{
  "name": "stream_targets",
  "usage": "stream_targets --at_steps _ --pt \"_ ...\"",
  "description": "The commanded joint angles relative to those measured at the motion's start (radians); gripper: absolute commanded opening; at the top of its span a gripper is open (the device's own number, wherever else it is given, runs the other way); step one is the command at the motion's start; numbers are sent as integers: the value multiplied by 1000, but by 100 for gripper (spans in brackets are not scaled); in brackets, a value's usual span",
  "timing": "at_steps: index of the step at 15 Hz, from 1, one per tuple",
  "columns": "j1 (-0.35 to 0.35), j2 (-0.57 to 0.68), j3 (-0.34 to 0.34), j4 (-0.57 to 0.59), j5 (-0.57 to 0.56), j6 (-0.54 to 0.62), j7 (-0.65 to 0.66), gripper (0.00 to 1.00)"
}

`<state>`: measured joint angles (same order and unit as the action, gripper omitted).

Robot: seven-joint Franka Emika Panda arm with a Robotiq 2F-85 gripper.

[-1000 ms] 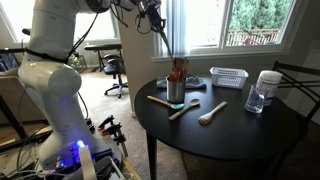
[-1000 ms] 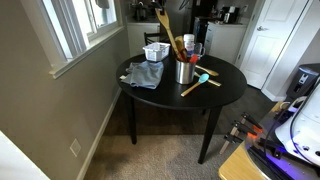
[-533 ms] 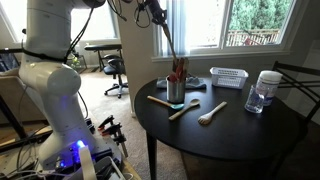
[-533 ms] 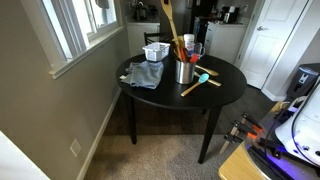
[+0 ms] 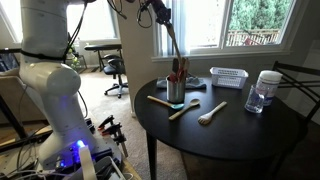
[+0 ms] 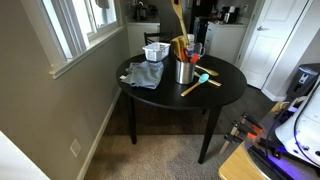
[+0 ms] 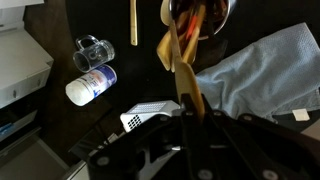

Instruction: Put the wooden spoon on the table

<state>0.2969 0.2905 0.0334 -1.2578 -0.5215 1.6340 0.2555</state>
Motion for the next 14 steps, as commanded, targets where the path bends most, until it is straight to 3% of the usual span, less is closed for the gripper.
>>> stream_targets --at_steps 1,5,10,11,14 --pt "7 -98 -8 -93 -22 -23 42 6" --pt "5 -146 -9 -138 -30 -58 46 6" --pt "-27 -180 -32 -269 19 0 38 6" --pt "-65 -178 -2 -285 17 5 41 6" --pt "-121 -170 -16 -353 42 65 26 6"
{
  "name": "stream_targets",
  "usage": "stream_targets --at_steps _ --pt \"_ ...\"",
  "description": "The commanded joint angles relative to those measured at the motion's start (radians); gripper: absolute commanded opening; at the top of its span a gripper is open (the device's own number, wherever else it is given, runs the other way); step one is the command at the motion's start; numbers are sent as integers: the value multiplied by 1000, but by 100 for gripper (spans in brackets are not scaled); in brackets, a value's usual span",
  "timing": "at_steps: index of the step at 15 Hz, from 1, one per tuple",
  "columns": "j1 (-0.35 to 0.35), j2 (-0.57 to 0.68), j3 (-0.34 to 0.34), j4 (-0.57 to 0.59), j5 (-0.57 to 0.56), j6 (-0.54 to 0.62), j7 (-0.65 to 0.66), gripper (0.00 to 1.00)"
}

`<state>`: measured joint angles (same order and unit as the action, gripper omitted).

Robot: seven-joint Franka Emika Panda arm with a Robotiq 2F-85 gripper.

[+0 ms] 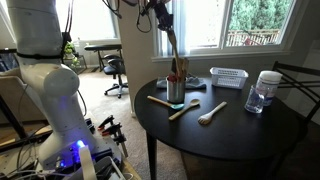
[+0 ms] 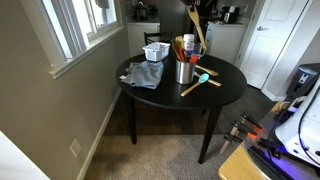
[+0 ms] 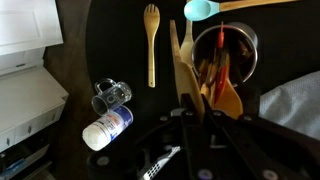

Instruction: Put the wooden spoon on the table

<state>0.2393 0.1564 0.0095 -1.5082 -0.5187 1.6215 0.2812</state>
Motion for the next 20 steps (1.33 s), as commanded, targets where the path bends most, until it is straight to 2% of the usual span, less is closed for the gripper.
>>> stream_targets --at_steps 1,5,8,11,15,20 --pt "-83 -33 4 -124 50 106 -7 6" --pt "-161 -27 -14 -229 131 263 -21 6" --pt "-220 -6 -28 -305 278 404 -70 6" --pt "-260 23 -36 -354 416 489 -139 6" --pt "-311 54 -38 -370 601 530 -252 6" --pt "-350 62 -47 -368 747 514 -340 6"
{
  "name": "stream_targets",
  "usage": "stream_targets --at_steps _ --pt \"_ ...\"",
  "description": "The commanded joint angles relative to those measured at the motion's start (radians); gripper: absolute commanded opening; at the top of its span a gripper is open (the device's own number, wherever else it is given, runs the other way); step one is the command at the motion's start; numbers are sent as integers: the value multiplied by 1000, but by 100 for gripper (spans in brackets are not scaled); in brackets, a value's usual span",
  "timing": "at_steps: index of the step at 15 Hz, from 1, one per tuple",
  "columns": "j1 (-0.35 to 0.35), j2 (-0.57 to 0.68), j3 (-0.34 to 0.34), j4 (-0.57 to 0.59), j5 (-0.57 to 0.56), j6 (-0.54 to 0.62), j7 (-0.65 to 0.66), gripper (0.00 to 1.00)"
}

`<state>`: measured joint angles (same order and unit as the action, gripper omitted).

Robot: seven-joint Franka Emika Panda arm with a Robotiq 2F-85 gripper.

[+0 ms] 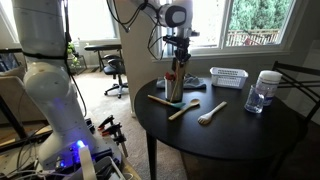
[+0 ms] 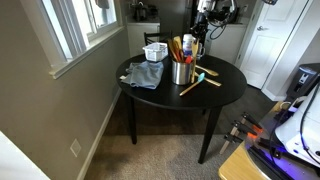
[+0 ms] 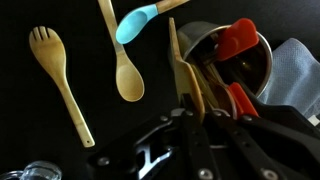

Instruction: Put the wooden spoon on the table

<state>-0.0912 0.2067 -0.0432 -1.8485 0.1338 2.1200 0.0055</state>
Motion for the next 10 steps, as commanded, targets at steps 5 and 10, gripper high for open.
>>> stream_targets --at_steps 5,10 --pt "-51 5 -2 -17 193 -33 -127 6" --pt "-40 -60 -6 6 143 -196 -177 6"
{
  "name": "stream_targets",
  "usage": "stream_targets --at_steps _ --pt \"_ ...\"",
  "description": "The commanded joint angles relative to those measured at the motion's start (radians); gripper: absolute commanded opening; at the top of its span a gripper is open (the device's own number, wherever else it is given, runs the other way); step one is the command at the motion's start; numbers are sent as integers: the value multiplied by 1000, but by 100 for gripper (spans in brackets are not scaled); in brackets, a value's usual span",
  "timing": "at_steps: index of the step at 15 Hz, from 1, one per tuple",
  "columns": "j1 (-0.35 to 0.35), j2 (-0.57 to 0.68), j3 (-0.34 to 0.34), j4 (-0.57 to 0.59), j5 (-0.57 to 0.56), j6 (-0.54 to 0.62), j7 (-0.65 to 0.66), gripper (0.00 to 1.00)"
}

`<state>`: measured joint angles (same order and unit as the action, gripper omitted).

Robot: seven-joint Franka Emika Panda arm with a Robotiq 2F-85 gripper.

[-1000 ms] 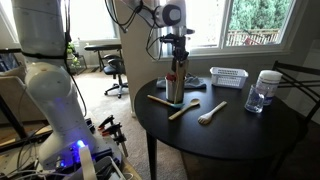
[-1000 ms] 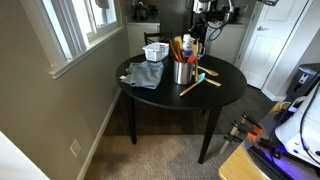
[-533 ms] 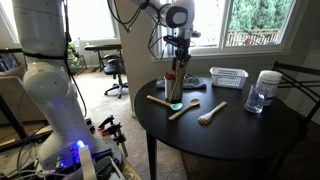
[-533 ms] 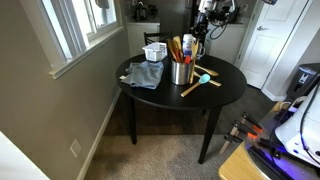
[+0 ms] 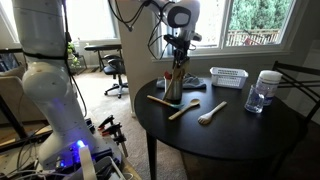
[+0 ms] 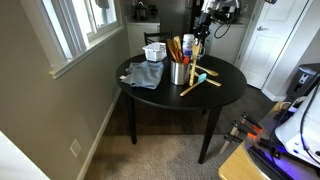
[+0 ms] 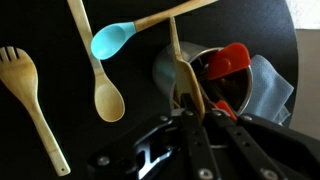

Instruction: Put the wooden spoon on the table

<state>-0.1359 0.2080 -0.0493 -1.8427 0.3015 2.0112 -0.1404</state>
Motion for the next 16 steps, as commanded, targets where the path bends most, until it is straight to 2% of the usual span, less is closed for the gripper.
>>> stream_targets --at_steps 1,4,6,16 --pt "13 -82 -2 6 -48 -116 -18 6" --pt "24 -121 -8 36 -100 -196 4 6" --pt "19 -123 -15 47 -91 -223 -11 6" --pt "-31 28 -61 41 8 -212 -9 6"
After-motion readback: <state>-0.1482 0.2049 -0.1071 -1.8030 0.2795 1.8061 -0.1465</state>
